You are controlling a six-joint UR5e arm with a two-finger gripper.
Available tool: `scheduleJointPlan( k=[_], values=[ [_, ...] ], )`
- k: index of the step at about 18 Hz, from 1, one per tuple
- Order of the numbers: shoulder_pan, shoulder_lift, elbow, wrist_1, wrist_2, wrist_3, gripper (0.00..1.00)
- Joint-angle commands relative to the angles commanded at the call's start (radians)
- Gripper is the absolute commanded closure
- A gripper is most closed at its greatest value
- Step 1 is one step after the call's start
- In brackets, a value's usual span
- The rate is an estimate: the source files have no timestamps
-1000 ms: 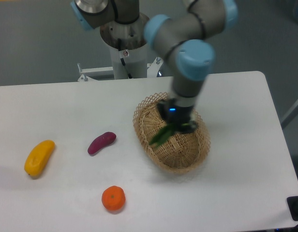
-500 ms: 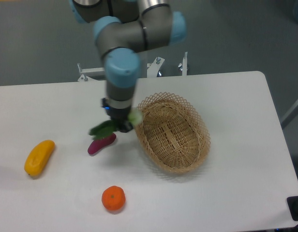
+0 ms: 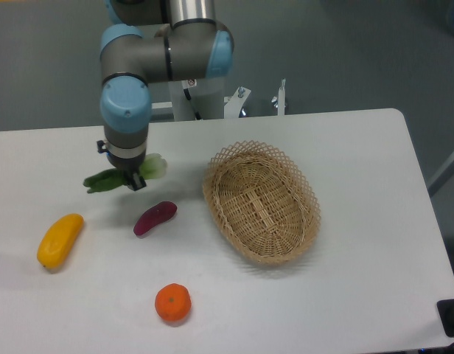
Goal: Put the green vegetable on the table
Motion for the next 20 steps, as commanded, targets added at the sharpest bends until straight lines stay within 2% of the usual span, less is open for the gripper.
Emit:
scheduleJointPlan(
  k=[1, 2, 7, 9, 13, 18, 20],
  values=[
    [0.000, 0.000, -0.003, 0.002, 0.000, -0.005, 0.13],
    [-0.003, 0.000, -0.002, 0.003, 0.003, -0.006, 0.00],
    [0.000, -0.002, 0.027, 0.015, 0.012, -0.029, 0.00],
    [0.023, -0.002, 0.047, 0.018, 0.067, -0.029, 0.00],
    [0.122, -0.002, 0.106, 0.014, 0.167, -0.020, 0.00],
    [0.288, -0.015, 0.204, 0.012, 0.170, -0.014, 0.00],
    [0.348, -0.046, 0.227, 0.014, 0.172, 0.044, 0.00]
  ],
)
